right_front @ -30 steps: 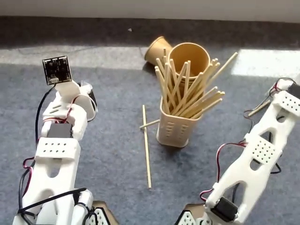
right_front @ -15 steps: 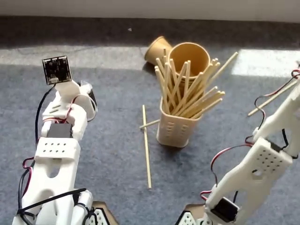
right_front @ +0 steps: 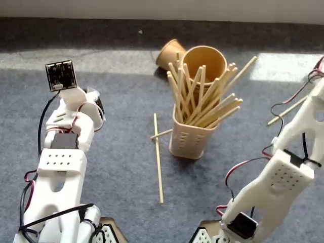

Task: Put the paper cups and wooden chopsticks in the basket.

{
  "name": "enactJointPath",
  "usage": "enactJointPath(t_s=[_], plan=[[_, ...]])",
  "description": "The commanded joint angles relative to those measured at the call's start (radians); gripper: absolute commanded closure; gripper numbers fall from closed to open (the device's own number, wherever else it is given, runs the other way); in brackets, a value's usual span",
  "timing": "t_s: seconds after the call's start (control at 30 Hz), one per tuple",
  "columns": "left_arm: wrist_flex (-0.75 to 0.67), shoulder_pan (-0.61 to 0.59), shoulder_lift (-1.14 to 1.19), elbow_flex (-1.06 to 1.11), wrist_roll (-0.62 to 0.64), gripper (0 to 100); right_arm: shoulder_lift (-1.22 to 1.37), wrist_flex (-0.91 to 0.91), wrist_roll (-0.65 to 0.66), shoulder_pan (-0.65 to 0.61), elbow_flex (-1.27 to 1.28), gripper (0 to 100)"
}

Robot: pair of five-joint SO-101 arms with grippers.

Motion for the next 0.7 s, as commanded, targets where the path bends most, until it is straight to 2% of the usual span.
enactJointPath(t_s=[0.0,0.27,0.47,0.67], plan=[[-0.011,0.019,-0.004,-0.005,0.005,99,0.097,-0.145,0.009,0.027,0.053,98.8],[-0.018,0.085,-0.008,0.028,0.003,99,0.252,-0.165,0.015,0.027,-0.018,98.1],[-0.018,0.087,-0.01,0.028,0.003,99,0.325,-0.173,0.017,0.03,-0.021,84.1],[-0.018,0.087,-0.01,0.03,0.003,99,0.364,-0.203,0.017,0.021,-0.021,83.5]])
